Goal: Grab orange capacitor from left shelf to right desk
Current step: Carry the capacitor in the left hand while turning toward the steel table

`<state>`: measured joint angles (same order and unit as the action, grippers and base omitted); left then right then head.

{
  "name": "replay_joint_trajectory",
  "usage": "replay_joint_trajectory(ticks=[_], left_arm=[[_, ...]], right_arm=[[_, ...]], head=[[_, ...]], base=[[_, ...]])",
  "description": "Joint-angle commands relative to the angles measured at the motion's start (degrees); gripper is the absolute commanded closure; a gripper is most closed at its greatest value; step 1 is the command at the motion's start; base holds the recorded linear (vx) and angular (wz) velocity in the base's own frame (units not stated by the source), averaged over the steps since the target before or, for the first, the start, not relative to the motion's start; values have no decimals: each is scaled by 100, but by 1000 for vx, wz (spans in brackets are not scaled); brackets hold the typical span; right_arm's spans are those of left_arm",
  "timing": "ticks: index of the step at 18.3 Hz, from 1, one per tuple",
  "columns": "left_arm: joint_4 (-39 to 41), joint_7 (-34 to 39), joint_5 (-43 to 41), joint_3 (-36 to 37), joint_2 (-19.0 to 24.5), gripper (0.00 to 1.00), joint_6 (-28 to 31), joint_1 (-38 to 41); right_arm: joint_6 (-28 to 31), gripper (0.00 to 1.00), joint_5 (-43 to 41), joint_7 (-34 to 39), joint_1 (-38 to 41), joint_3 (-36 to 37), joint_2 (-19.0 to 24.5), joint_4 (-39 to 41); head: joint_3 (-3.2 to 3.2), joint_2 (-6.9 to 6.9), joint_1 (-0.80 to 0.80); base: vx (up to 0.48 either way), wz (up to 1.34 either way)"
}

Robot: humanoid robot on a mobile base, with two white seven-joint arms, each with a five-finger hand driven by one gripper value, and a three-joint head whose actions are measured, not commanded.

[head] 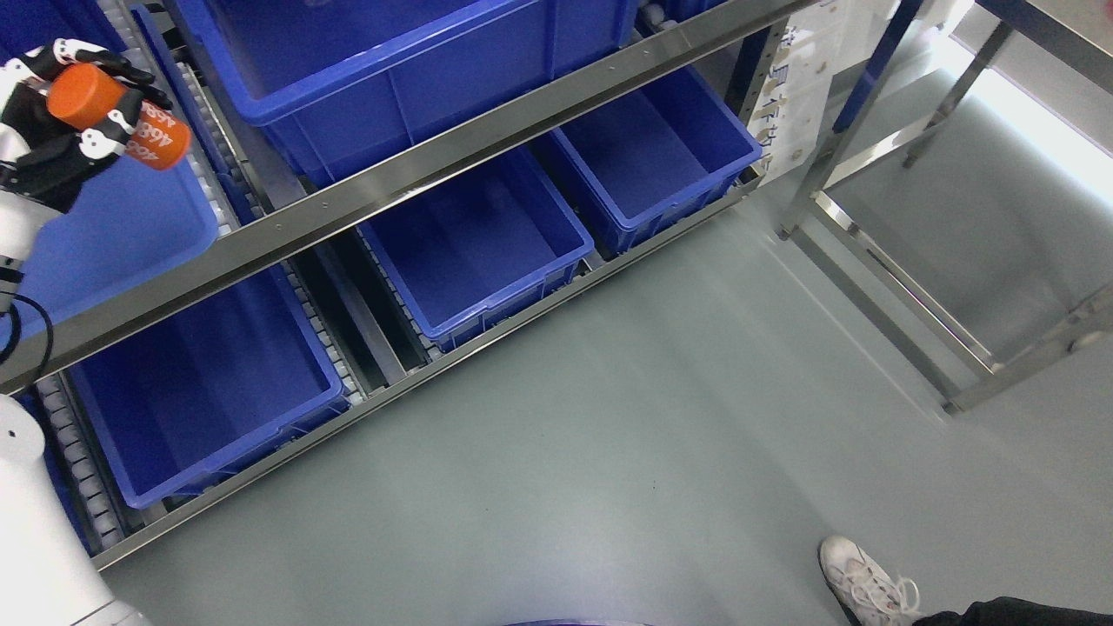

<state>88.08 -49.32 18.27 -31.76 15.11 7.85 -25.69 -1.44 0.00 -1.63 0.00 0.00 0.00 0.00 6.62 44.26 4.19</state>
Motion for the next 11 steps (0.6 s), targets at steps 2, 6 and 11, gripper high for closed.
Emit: replay_joint_trajectory(ticks=[2, 6, 11], left_arm=[[174, -51, 625, -270, 1134, 96, 453, -375], [183, -60, 625, 55, 1029, 96, 481, -446], [192, -60, 625, 319, 809, 95, 489, -604]], right_arm=[[4, 0, 26, -4, 114, 70, -100, 100], [4, 0, 26, -4, 114, 70, -100, 100], [4, 0, 26, -4, 114, 70, -100, 100]], head=[[0, 0, 0], [0, 0, 0], [0, 1, 0]], base=[[-119, -370], [-87, -474], [-48, -566]])
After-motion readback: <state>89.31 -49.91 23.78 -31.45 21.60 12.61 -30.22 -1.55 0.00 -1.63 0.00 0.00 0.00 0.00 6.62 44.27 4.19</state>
